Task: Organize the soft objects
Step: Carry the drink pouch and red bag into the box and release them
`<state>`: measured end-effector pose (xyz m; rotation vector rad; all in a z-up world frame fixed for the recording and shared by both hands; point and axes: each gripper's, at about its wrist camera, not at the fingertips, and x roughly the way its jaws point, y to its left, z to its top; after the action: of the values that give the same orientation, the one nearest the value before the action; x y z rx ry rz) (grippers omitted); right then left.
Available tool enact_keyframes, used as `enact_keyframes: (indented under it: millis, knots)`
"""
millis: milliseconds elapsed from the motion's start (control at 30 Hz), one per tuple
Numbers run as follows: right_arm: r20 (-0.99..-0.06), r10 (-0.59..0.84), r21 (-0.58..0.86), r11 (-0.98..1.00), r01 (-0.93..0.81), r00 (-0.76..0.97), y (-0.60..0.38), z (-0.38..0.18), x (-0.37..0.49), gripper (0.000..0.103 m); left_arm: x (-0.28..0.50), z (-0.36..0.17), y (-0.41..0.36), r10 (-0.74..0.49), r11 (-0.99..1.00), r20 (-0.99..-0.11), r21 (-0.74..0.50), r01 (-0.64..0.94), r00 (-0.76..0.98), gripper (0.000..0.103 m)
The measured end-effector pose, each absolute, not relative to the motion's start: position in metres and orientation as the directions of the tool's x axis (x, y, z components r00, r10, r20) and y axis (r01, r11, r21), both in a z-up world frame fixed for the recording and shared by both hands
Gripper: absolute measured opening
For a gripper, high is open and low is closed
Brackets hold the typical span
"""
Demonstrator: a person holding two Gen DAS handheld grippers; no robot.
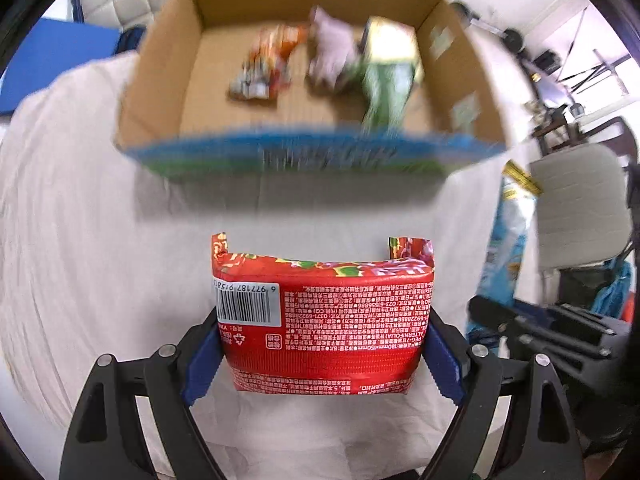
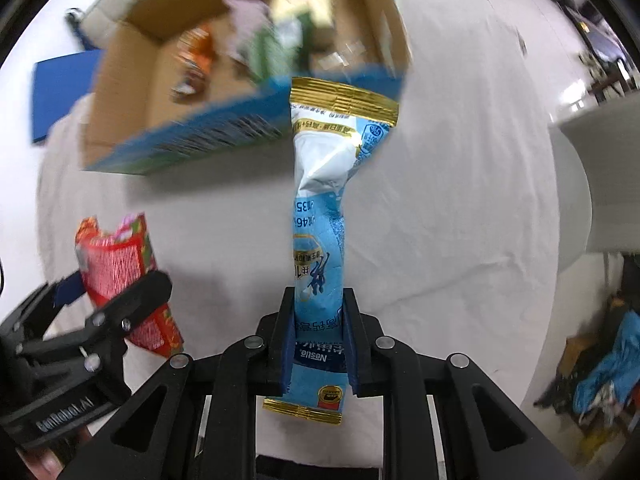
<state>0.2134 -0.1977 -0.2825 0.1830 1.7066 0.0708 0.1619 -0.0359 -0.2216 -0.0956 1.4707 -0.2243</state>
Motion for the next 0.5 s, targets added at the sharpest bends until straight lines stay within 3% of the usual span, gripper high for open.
enact_keyframes:
  millis: [200, 500]
  knots:
    - [-0.979, 0.199, 0.198, 0.98, 0.027, -0.047, -0.195, -0.221, 0.253, 0.022, 0.212, -0.161, -0.015, -0.214, 0.974, -0.958, -0.195, 0.118, 0.192, 0.086]
    - [-0.992, 0.126, 0.125, 0.992, 0.013, -0.015, -0.195, -0.204, 0.327, 0.022, 0.305, -0.178, 0.018, -0.11, 0.99, -0.973, -0.088, 0.114, 0.203, 0.087]
